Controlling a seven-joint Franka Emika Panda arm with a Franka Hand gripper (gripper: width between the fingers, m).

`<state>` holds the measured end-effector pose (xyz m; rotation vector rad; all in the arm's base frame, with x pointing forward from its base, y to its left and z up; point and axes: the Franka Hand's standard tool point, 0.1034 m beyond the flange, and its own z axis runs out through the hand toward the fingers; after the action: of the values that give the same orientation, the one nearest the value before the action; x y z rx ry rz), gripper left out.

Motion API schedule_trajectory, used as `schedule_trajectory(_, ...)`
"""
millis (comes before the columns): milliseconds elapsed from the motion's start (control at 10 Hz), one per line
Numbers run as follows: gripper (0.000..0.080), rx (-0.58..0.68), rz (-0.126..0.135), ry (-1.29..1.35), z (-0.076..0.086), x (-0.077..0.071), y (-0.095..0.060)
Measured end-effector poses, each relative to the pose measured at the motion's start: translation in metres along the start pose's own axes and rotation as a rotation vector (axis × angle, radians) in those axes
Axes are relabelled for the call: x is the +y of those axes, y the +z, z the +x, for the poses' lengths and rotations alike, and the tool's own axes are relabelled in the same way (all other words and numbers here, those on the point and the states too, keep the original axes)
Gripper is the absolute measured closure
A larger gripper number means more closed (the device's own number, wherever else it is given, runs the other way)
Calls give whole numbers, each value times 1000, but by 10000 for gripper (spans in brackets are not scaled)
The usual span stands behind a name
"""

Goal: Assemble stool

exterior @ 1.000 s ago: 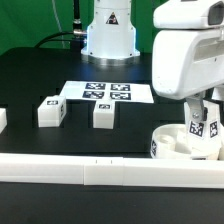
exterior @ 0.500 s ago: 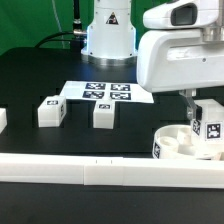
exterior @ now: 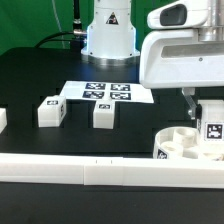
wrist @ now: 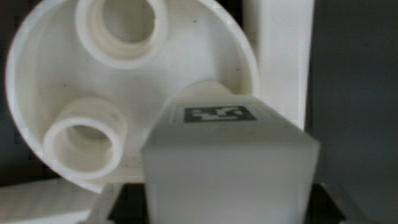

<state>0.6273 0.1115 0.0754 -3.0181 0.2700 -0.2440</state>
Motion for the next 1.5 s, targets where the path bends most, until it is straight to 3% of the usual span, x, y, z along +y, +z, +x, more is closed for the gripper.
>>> schedule_trajectory(400, 461, 3, 3, 345, 0, -1, 0)
schedule_trajectory(800, 459, 7, 38, 785, -2, -3, -1)
schedule_trajectory(900, 459, 8, 59, 942, -2, -3, -1)
schedule_trajectory(1500, 459, -21, 94, 1293, -2, -5, -2)
